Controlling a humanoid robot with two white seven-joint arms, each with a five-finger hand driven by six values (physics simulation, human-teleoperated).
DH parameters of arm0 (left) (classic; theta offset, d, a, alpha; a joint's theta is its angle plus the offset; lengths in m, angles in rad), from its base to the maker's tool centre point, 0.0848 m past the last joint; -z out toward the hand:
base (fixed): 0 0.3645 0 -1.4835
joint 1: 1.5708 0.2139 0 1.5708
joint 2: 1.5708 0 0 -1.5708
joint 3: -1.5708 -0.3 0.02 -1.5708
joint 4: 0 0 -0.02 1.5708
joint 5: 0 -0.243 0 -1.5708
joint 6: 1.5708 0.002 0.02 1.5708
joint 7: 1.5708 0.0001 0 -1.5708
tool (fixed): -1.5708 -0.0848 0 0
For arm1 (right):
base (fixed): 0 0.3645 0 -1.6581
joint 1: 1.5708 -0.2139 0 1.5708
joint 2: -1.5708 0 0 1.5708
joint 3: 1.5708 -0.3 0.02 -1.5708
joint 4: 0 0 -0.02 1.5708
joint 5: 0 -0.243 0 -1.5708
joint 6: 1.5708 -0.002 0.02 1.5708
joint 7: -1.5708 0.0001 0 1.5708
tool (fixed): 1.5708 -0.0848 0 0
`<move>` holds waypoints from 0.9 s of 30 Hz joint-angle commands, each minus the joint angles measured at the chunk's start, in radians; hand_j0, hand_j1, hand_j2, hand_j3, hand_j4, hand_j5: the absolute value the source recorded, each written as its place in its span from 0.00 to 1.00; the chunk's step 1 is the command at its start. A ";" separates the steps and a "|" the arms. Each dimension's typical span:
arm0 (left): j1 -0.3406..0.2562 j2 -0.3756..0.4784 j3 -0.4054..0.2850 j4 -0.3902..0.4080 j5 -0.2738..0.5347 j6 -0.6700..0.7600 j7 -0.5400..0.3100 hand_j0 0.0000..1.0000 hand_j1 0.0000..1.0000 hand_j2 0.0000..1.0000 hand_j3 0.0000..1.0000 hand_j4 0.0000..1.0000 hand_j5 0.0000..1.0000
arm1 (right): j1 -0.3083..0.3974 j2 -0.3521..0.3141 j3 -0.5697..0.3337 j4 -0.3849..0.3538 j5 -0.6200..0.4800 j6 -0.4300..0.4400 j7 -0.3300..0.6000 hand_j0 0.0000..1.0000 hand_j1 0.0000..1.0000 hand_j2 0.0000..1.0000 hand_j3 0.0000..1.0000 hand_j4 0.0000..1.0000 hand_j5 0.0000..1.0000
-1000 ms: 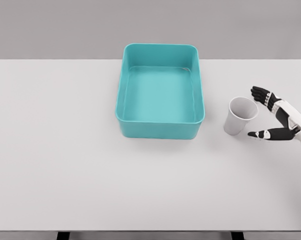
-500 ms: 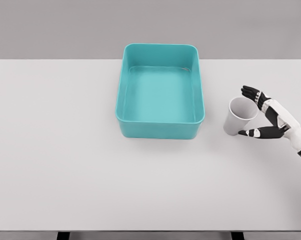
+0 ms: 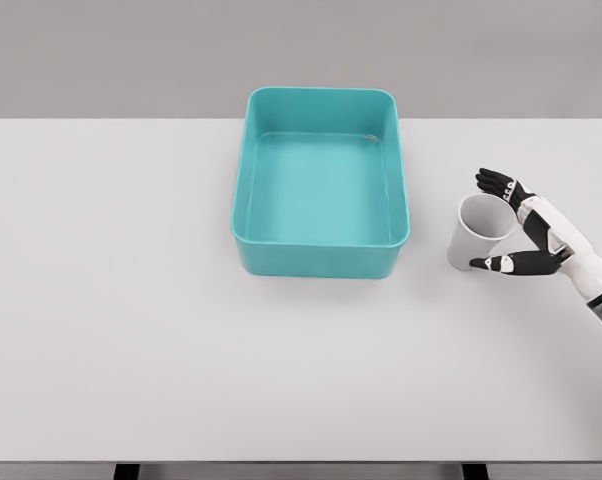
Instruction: Put the paper cup into the basket with your right arm
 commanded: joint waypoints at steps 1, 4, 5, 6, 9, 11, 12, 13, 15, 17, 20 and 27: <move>0.000 0.000 0.000 0.000 0.000 0.000 -0.001 1.00 1.00 1.00 1.00 1.00 1.00 | 0.000 0.001 -0.001 -0.001 -0.005 0.000 0.000 1.00 1.00 1.00 1.00 1.00 1.00; 0.000 0.000 0.000 0.000 0.000 0.000 -0.001 1.00 1.00 1.00 1.00 1.00 1.00 | 0.000 0.015 0.001 -0.001 -0.006 0.000 0.000 1.00 1.00 1.00 1.00 1.00 1.00; 0.000 0.000 0.000 0.000 0.000 0.000 0.000 1.00 1.00 1.00 1.00 1.00 1.00 | 0.000 0.018 0.001 -0.001 -0.006 0.000 0.000 1.00 1.00 1.00 1.00 1.00 1.00; 0.000 0.000 0.000 0.000 0.000 0.000 -0.001 1.00 1.00 1.00 1.00 1.00 1.00 | 0.000 0.020 0.001 -0.001 -0.006 0.000 0.000 1.00 1.00 1.00 1.00 1.00 1.00; 0.000 0.000 0.000 0.000 0.000 0.000 -0.001 1.00 1.00 1.00 1.00 1.00 1.00 | -0.011 0.021 0.019 0.001 -0.008 0.000 0.000 1.00 1.00 1.00 1.00 1.00 1.00; 0.000 0.000 0.000 0.000 0.000 0.000 0.001 1.00 1.00 1.00 1.00 1.00 1.00 | -0.011 0.021 0.019 0.001 -0.009 0.000 0.000 1.00 1.00 1.00 1.00 1.00 1.00; 0.000 0.000 0.000 0.000 0.000 0.000 -0.001 1.00 1.00 1.00 1.00 1.00 1.00 | -0.011 0.020 0.019 0.001 -0.009 0.000 0.000 1.00 1.00 1.00 1.00 1.00 1.00; 0.000 0.000 0.000 0.000 0.000 0.000 -0.001 1.00 1.00 1.00 1.00 1.00 1.00 | -0.011 0.020 0.019 0.001 -0.009 0.000 0.000 1.00 1.00 1.00 1.00 1.00 1.00; 0.000 0.000 0.000 0.000 0.000 0.000 -0.001 1.00 1.00 1.00 1.00 1.00 1.00 | -0.011 0.020 0.021 0.001 -0.009 0.000 0.000 0.96 0.96 0.96 0.96 0.96 0.96; 0.000 0.000 0.000 0.000 0.000 0.000 0.001 1.00 1.00 1.00 1.00 1.00 1.00 | -0.011 0.020 0.021 0.001 -0.009 0.000 0.000 0.89 0.89 0.89 0.89 0.89 0.89; 0.000 0.000 0.000 0.000 0.000 0.000 -0.001 1.00 1.00 1.00 1.00 1.00 1.00 | -0.011 0.020 0.021 0.001 -0.005 0.000 0.000 0.76 0.76 0.76 0.76 0.76 0.76; 0.000 0.000 0.000 0.000 0.000 0.000 -0.001 1.00 1.00 1.00 1.00 1.00 1.00 | -0.011 0.020 0.021 0.001 -0.002 0.000 0.000 0.63 0.63 0.63 0.63 0.63 0.63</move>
